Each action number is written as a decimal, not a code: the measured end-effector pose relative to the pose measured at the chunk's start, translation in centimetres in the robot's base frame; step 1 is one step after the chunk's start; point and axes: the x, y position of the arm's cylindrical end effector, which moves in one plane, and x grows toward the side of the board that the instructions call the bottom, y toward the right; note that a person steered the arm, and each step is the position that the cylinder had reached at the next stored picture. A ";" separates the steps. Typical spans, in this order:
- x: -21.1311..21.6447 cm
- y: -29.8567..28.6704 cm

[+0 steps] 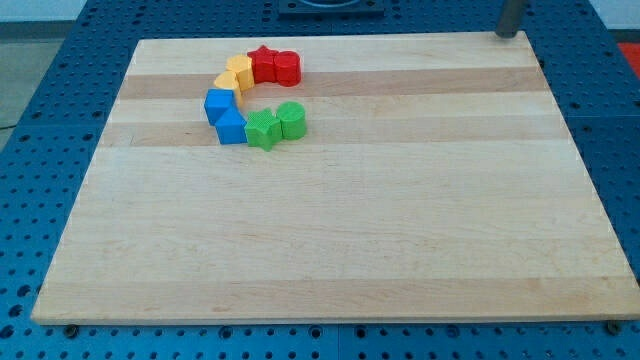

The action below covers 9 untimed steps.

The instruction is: Move the yellow heart towards the bottom right of the red circle

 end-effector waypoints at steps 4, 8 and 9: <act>1.2 -12.6; 0.6 -44.5; 4.8 -51.8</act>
